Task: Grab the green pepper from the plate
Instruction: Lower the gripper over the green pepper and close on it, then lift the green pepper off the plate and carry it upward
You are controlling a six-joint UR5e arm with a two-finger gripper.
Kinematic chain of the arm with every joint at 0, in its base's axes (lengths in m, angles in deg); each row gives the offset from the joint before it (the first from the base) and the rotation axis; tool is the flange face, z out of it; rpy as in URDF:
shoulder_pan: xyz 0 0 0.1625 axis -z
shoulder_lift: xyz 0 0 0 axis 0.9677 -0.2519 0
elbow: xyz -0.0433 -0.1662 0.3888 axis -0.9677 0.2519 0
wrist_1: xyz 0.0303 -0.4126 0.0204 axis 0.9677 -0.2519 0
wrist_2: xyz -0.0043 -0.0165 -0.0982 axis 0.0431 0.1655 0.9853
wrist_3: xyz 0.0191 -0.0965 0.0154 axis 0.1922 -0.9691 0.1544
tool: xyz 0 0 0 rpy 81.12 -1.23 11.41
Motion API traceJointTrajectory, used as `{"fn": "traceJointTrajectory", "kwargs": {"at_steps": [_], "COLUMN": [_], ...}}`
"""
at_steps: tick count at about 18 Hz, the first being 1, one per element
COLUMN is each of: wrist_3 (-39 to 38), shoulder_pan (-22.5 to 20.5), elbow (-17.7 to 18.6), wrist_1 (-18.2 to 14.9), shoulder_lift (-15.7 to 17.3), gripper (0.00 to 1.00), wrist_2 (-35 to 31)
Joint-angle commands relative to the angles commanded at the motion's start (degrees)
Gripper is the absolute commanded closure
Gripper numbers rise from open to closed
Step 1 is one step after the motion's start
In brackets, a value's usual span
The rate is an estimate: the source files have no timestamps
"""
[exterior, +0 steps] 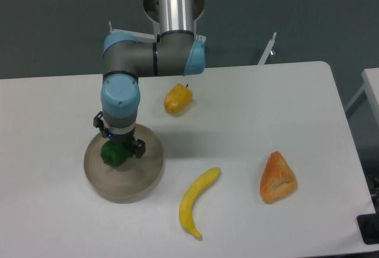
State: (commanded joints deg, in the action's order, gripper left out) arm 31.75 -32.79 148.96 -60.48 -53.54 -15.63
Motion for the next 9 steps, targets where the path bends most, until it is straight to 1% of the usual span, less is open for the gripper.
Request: {"fn": "traceJointTrajectory", "kwargs": {"at_steps": [1,4,5,6,7,8,9], "wrist_3": [0.00,0.96,1.05,1.05,0.88,0.79,0.88], "shoulder_pan": [0.00,0.09,0.09,0.09,0.09,0.00,0.00], "elbow": [0.00,-0.09,-0.09,0.00,0.00,0.00,0.00], "wrist_1": [0.97,1.59,1.60,1.42,1.42,1.33,1.42], "shoulder_lift": [-0.26,-0.44,-0.44,-0.44,-0.44,-0.44,-0.18], "gripper": [0.00,0.00,0.14,0.36,0.49,0.62,0.68], "wrist_2": [-0.09,-0.09,-0.17,-0.18,-0.18,-0.26,-0.79]}}
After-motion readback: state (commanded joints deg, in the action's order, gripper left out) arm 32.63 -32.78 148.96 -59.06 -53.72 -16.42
